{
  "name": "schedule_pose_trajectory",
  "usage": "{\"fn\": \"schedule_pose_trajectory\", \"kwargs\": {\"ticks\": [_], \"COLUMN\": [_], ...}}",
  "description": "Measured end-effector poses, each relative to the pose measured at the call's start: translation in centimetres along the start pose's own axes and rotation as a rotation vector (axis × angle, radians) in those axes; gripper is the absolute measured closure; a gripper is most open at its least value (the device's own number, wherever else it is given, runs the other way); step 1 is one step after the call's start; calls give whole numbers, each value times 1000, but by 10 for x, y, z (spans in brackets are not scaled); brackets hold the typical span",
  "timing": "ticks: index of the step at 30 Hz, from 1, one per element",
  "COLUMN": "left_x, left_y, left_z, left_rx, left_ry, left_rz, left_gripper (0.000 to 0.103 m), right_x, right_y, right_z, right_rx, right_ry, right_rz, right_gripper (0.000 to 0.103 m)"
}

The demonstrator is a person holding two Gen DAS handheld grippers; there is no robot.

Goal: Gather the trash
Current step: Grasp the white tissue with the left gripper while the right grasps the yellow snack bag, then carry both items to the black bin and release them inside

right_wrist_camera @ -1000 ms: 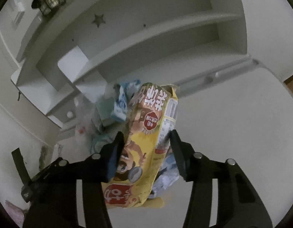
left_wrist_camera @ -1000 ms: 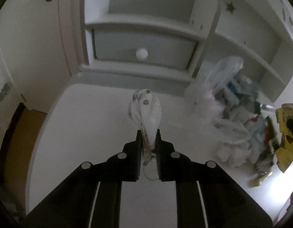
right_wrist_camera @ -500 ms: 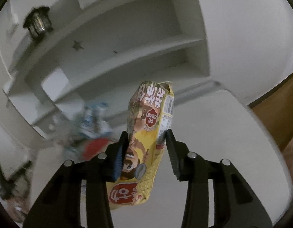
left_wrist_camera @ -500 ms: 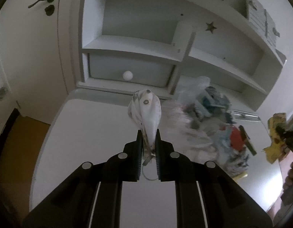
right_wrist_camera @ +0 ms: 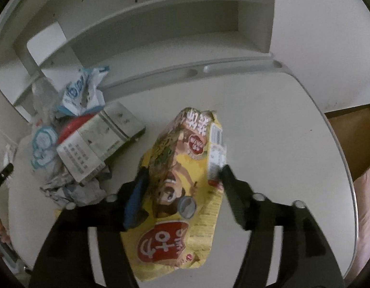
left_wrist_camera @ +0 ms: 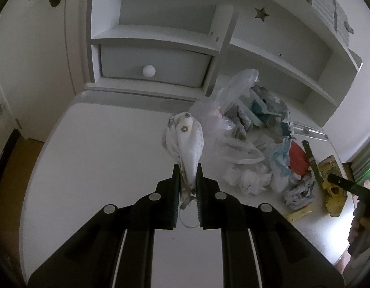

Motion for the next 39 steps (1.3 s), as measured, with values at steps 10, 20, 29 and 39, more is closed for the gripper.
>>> {"fn": "schedule_pose_trajectory", "kwargs": {"ticks": [10, 20, 29, 39], "left_x": [-2, 25, 179, 489], "left_y": [16, -24, -86, -226], "left_z": [-13, -2, -18, -222], "left_rx": [-53, 25, 72, -2], "left_ry": [0, 42, 249, 886], "left_rz": [9, -29, -264, -789], "left_gripper": [92, 93, 93, 93], "right_x": [-7, -10, 48, 259], "right_y": [-6, -55, -115, -312], "right_z": [-16, 0, -13, -130], "right_rx": [-1, 116, 207, 398], "right_ry": [-52, -63, 48, 354], "right_rz": [26, 91, 190, -102], "right_gripper": [66, 72, 72, 72]}}
Point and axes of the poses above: each gripper's, at about its wrist camera, not at the fingertips, and y roughly the way its jaws point, x to its right, z to its top, the point moved 7 cm from there along y, roughly the way its jaws point, and after that the axes turned 14 degrees about z, right-handed, at the moved point
